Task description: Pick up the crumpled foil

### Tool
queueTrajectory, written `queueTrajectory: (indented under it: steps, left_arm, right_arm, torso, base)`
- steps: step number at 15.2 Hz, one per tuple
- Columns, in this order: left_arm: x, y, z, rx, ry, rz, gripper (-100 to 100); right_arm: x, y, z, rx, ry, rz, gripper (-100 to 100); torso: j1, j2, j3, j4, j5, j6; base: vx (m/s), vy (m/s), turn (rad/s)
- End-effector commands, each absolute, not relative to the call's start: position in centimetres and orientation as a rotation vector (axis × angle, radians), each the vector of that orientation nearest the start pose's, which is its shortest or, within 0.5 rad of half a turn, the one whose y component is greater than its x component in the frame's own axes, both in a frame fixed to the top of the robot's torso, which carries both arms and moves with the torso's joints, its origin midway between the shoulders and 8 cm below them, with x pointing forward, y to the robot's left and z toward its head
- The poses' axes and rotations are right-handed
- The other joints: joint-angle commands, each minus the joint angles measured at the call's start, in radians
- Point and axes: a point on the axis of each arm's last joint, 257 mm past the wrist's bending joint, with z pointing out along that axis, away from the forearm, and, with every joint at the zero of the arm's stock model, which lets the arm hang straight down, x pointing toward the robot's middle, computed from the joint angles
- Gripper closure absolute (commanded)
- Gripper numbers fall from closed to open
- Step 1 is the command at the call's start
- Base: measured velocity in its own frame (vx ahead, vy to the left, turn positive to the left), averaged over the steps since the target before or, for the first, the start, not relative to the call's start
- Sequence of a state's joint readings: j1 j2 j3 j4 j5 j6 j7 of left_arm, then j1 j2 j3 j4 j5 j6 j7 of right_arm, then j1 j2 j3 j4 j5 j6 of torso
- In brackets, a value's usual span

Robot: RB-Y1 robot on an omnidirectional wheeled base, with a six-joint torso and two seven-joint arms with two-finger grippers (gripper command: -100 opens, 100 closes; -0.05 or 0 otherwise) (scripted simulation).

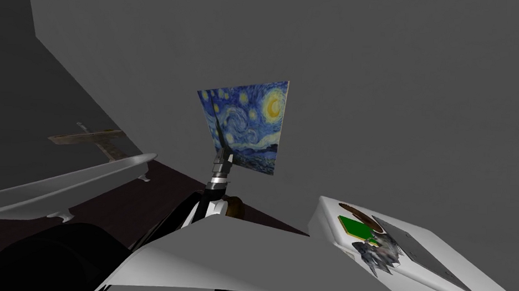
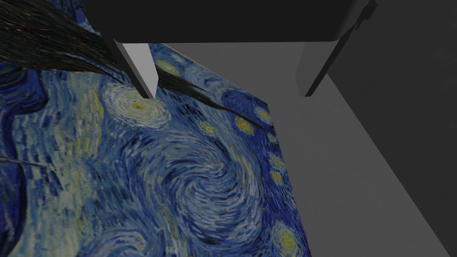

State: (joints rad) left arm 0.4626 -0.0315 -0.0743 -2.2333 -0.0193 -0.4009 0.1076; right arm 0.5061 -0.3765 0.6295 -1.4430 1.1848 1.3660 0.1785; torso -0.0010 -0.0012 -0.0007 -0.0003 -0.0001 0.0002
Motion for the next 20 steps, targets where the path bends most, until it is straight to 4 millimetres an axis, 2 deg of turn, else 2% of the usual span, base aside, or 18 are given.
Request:
queueTrajectory:
  steps: [1,2,4,5,9,20]
  left_arm:
    - [37.5,25.3,-0.3,-0.811,0.647,-1.451,0]
    - [37.5,25.3,-0.3,-0.811,0.647,-1.451,0]
    - [37.5,25.3,-0.3,-0.811,0.647,-1.451,0]
    - [37.5,25.3,-0.3,-0.811,0.647,-1.451,0]
    - [37.5,25.3,-0.3,-0.811,0.647,-1.451,0]
    - [37.5,25.3,-0.3,-0.811,0.647,-1.451,0]
  right_arm:
    - [13.0,-43.2,-45.3,0.245,2.189,-1.298,-100]
    - [12.4,-43.6,-44.6,0.179,2.157,-1.36,-100]
    - [12.0,-43.9,-44.1,0.193,2.144,-1.391,-100]
    - [11.6,-44.0,-43.5,0.128,2.111,-1.44,-100]
    - [10.6,-44.6,-41.9,0.093,2.047,-1.538,-100]
    - [8.5,-45.0,-37.5,-0.046,1.839,-1.753,-100]
  torso:
    - [0.0,0.0,0.0,0.0,0.0,0.0]
    - [0.001,0.0,0.0,0.0,0.0,0.0]
    - [0.0,0.0,0.0,0.0,0.0,0.0]
    - [0.0,0.0,0.0,0.0,0.0,0.0]
    - [0.0,0.0,0.0,0.0,0.0,0.0]
    - [0.0,0.0,0.0,0.0,0.0,0.0]
  base:
    - [0.0,0.0,0.0]
    - [0.01,-0.01,0.037]
    - [0.015,-0.015,0.049]
    - [0.018,-0.018,0.062]
    - [0.019,-0.02,0.063]
    - [0.015,-0.016,0.051]
